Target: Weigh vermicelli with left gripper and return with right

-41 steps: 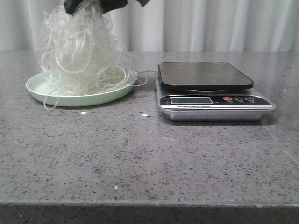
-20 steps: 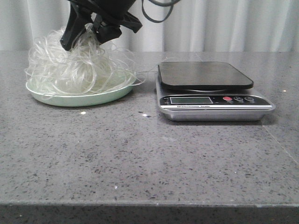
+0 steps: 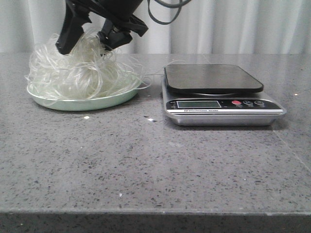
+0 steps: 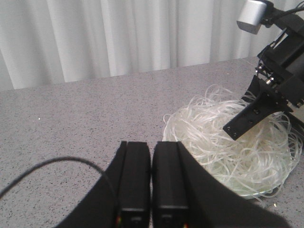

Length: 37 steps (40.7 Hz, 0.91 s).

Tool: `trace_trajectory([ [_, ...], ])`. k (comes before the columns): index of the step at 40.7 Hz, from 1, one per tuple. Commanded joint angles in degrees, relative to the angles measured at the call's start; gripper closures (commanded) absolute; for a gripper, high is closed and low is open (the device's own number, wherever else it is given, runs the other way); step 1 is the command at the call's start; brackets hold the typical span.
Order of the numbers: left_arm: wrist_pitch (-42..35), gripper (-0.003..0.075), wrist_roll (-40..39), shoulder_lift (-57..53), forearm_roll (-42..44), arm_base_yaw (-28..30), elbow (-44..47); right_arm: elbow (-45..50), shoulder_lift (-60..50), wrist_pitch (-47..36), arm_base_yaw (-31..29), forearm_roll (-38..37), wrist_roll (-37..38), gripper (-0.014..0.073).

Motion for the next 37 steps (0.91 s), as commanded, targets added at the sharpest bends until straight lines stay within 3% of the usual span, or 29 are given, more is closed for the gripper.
trace_trajectory([
  [1,-4.7,0.0583,-0.6,0.1,-0.6,0.1,-1.6,-2.2,-4.0,-0.9,-0.1,1.9,-0.6,-0.0011],
  [18,-4.7,0.0583,-0.6,0.1,-0.6,0.1,-1.6,-2.4,-8.0,1.4,-2.4,1.8,-0.6,-0.0016],
  [31,-4.7,0.0583,-0.6,0.1,-0.6,0.1,-1.6,-2.4,-14.4,4.5,-11.3,1.4,-0.6,-0.0014],
  [34,-4.7,0.0583,-0.6,0.1,-0.6,0.1,-1.6,-2.4,-15.4,5.7,-13.8,1.4,-0.6,0.0036],
  [37,-4.7,0.0583,-0.6,0.1,-0.6,0.1,-1.6,-2.4,-16.5,7.0,-16.5,1.4,-0.6,0.0154],
])
